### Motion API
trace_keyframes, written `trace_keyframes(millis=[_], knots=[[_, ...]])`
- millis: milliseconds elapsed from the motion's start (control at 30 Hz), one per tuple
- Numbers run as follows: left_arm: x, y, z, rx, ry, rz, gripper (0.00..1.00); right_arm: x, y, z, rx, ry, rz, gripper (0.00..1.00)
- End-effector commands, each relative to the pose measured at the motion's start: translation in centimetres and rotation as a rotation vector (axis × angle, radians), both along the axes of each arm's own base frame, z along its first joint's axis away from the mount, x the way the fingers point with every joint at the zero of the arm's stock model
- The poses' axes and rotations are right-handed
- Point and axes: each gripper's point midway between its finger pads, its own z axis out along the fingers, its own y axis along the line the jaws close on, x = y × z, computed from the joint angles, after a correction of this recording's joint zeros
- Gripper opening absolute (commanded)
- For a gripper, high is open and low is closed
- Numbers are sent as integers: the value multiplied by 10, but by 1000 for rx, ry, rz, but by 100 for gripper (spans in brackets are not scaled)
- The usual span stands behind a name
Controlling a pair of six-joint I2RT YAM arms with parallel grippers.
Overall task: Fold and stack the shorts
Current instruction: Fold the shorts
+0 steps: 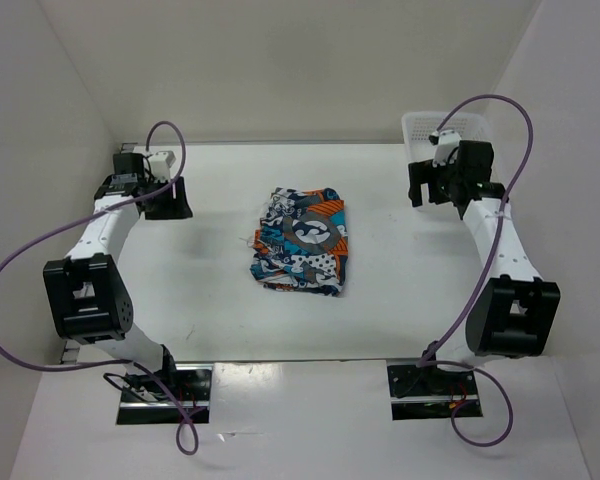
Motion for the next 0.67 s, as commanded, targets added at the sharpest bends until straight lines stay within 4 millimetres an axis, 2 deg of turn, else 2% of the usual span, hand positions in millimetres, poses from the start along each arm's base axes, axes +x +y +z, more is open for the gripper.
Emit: trace_keyframes(millis=[0, 100, 133, 200, 267, 433, 633], knots=[[7, 4, 21, -17, -84, -6, 69, -8, 2, 25, 8, -56, -16, 99], [4, 6, 16, -26, -73, -3, 69, -13, 4, 25, 53, -34, -109, 99], [4, 6, 20, -24, -82, -3, 69, -13, 2, 33, 62, -52, -137, 99], [2, 5, 16, -26, -72, -3, 69, -11, 1, 34, 63, -59, -167, 99], [1, 5, 17, -24, -81, -3, 69, -9, 1, 43, 59, -88, -180, 99], [-2, 8, 13, -26, -72, 6, 69, -9, 0, 50, 62, -109, -192, 99], [-2, 8, 17, -24, -81, 6, 69, -13, -2, 41, 48, -98, -196, 99]])
